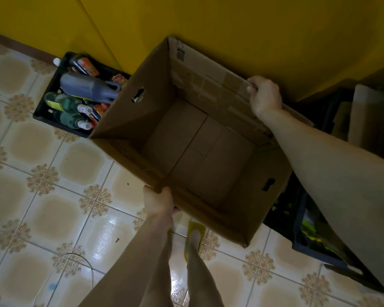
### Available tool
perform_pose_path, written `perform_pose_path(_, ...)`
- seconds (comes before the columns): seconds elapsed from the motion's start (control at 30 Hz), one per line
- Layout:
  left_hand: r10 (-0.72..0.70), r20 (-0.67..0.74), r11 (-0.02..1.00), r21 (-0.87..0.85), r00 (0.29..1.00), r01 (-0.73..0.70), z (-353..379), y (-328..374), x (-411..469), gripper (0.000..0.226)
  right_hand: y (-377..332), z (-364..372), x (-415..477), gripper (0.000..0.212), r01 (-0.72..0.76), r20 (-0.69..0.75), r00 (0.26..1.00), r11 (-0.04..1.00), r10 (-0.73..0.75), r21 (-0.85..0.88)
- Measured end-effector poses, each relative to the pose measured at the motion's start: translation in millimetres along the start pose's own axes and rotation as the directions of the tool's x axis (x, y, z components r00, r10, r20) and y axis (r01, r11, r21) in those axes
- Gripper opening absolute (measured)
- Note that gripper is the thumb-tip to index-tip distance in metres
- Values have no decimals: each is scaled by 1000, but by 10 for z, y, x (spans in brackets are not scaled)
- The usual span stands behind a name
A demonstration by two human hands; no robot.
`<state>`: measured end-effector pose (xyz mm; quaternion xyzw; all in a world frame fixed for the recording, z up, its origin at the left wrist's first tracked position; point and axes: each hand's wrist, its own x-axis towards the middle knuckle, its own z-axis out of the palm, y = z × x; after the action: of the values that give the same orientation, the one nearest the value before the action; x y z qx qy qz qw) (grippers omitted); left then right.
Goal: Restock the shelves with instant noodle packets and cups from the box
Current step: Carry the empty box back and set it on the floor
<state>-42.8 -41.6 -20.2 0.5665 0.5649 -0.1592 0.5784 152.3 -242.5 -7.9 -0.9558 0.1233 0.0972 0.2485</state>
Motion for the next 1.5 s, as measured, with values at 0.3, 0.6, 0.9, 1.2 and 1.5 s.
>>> perform_pose_path(0.3,37,-9,998,-55,999,-37,259,-193,42,25,75,33,157,35,-11,67,998,1000,13,-26)
perform_pose_path(0.6,-35,4,996,-82,999,35,402,-409,160,30,-8,166,313,39,45,192,981,983,-10,-176)
perform_pose_path(0.9,10,22,999,-44,1000,-9,543,-353,355,32,100,248,382,49,42,146,989,961,-2,-275)
perform_pose_path(1.2,-52,82,998,-38,995,55,563,-260,362,36,-129,173,-312,46,-205,-41,961,802,273,561)
perform_pose_path(1.5,-137,248,990,61,959,126,169,171,355,19,232,234,-1815,50,-362,80,926,802,370,475)
